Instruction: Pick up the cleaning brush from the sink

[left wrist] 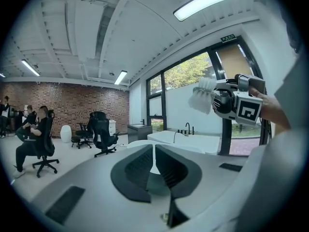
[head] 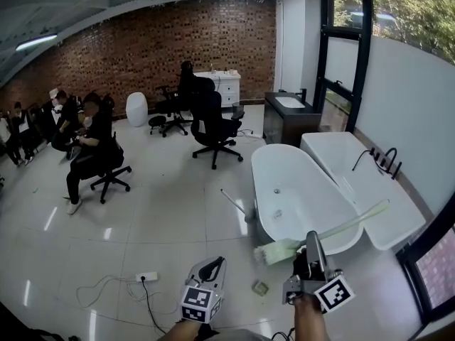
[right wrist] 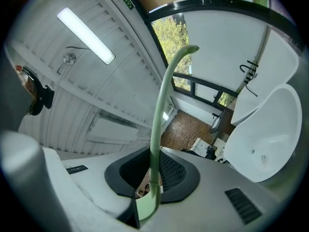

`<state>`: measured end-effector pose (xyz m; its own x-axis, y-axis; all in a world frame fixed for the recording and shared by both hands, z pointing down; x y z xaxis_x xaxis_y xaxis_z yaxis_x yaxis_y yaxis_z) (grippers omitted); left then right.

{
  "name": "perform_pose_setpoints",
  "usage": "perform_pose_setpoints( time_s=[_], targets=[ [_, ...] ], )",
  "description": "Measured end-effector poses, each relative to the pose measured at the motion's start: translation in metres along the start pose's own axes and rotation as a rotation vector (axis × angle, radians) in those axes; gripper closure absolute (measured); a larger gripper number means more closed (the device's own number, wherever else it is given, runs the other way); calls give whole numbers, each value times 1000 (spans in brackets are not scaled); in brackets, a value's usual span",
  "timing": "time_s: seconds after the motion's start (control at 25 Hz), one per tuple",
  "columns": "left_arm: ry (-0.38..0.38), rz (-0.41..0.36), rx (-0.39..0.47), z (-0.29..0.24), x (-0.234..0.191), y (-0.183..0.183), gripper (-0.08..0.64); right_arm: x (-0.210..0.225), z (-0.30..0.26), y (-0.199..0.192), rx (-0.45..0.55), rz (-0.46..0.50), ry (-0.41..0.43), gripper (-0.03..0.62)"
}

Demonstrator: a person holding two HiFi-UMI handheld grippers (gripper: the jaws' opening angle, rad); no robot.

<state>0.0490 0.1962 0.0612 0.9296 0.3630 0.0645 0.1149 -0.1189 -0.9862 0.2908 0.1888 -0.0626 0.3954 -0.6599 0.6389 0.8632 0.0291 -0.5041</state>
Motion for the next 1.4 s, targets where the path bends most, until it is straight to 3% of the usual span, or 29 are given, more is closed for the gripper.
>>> perform_pose_setpoints(
  time_s=[0.4,0.88,1.4],
  targets=[
    [33,11,39,28,33,4,549,-18,28,25,35,-34,48,565],
    [-18,10,21,15,76,-5,549,-4,50,45,63,-40,21,565],
    [-12,11,8,8,79,4,549,3,43,54,62,-56,11,565]
  ],
)
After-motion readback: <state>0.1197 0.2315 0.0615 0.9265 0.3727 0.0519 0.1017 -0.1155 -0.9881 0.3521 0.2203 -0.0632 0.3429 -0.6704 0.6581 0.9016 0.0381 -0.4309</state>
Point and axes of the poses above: the fingertips, and each gripper's own axes: z backward along the fingers, x to its right, y out of its top, the point moved 3 cm from there along z, backward along the fingers, and after that the axes turned 7 degrees about y, right-handed, at the moved point
